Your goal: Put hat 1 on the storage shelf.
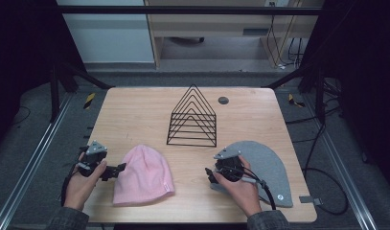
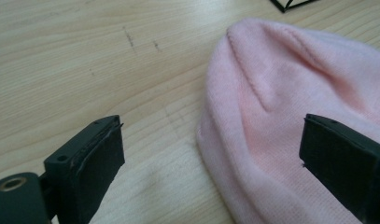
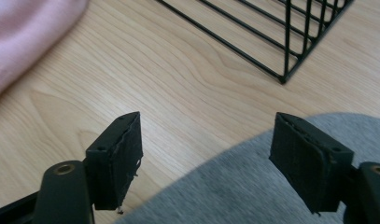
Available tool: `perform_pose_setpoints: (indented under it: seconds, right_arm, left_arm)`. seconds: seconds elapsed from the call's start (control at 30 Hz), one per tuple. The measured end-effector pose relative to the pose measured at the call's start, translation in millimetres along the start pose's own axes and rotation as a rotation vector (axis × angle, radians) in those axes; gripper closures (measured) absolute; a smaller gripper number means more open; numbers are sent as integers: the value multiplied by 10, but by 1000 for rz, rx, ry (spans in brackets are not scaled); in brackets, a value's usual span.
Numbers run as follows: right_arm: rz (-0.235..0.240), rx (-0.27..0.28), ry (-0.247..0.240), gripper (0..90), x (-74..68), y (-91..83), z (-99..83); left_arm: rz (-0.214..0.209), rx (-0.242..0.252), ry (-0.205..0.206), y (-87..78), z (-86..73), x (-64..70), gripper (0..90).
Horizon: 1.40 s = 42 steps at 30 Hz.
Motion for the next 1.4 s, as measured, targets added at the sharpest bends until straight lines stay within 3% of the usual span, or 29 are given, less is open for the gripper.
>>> perform_pose_setpoints:
  seconds: [0.2, 0.33, 0.43, 0.53, 0.57, 0.73, 0.8, 0.87, 1.07, 1.17, 1.37, 1.4]
  right_arm:
    - [-10, -6, 2, 298, 67, -13, -58]
    - [-6, -6, 16, 309, 85, -5, -79]
    - [-13, -6, 33, 303, 104, -1, -85]
    - [-8, -11, 41, 285, 100, 9, -83]
    - [10, -2, 46, 300, 84, 1, -69]
    - [6, -21, 30, 336, 78, 6, -88]
    - [4, -24, 25, 338, 85, 10, -93]
    - [7, -29, 30, 344, 89, 9, -100]
    - [22, -44, 26, 341, 74, 37, -118]
    - [20, -51, 19, 338, 73, 51, -125]
    - [27, -58, 19, 333, 56, 66, -131]
    - [27, -58, 19, 333, 56, 66, -131]
  left_arm:
    - [-65, 62, -23, 63, 223, 104, 103]
    - [-53, 57, 2, 177, 352, 103, 115]
    - [-75, 56, -12, 274, 420, 104, 146]
    - [-79, 34, 2, 293, 351, 135, 189]
    - [-78, 27, 8, 281, 310, 139, 224]
    - [-87, 7, 21, 277, 255, 147, 323]
    - [-104, 5, 6, 299, 239, 168, 335]
    - [-68, -12, 23, 369, 226, 147, 386]
    - [-50, -68, 34, 463, 159, 125, 469]
    - [-62, -83, 37, 475, 139, 129, 498]
    - [-92, -108, 33, 485, 106, 164, 692]
    - [-90, -115, 39, 492, 91, 161, 692]
Point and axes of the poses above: each handheld gripper's, and its own axes: y roughly forward along the jaws, z roughly out of its top, x roughly to its right, the point moved 7 cm from there along y, roughly forward along the jaws, and after that the axes turned 7 degrees about z, right-handed, at the moved point
